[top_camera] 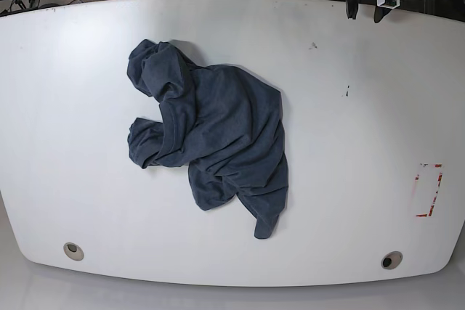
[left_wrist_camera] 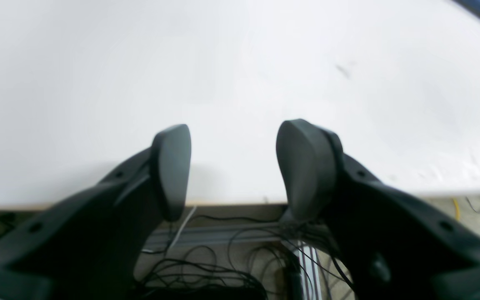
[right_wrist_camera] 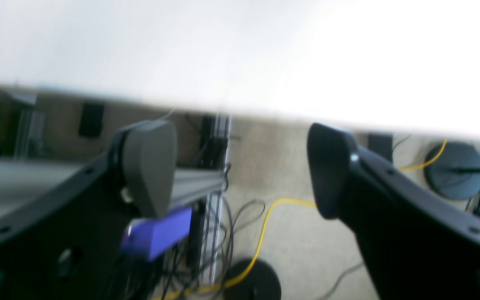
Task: Fold the T-shirt properly
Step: 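Lower both grippers toward the navy T-shirt heap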
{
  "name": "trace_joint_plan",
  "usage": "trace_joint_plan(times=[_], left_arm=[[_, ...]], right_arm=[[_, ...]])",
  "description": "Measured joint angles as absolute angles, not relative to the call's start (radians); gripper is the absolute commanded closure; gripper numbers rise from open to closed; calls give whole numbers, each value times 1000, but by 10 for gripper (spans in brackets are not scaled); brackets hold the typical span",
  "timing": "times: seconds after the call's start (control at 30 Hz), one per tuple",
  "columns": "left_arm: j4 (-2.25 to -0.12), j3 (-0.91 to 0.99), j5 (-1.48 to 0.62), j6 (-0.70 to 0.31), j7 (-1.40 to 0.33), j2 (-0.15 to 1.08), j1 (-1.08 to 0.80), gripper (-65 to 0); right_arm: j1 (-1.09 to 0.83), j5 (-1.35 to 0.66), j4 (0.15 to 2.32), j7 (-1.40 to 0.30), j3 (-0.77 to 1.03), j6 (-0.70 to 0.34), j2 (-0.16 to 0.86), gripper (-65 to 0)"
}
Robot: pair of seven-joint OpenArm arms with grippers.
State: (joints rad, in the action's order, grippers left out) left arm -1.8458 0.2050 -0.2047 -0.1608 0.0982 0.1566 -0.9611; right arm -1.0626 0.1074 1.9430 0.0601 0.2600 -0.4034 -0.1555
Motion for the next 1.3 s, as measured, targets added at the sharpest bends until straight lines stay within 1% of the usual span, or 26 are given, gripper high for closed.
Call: trace_joint_plan(times=[0.37,0.63,0.7,0.8,1.03,1.3], left_arm=[[-1823,215,-216,-159,103,151,-886,-337],[-1831,208,-215,-158,91,154,-835,-338],[-1836,208,-215,-158,94,157,-825,-339],[-1844,208,-215,-157,97,157,-820,-340],[-1858,204,-215,-158,99,158,-832,-338],[-1859,207,-215,-158,99,161,-828,-338]], right_arm=[[-936,100,1943,44,233,-398,-155,-463],[-847,107,1934,-40,221,-408,-155,-461],[-812,106,1935,-32,220,-407,-155,-460],[-783,100,1937,-32,221,-409,-155,-459],[-720,105,1935,-129,232,-408,-149,-454],[-653,104,1925,-118,232,-408,-123,-460]])
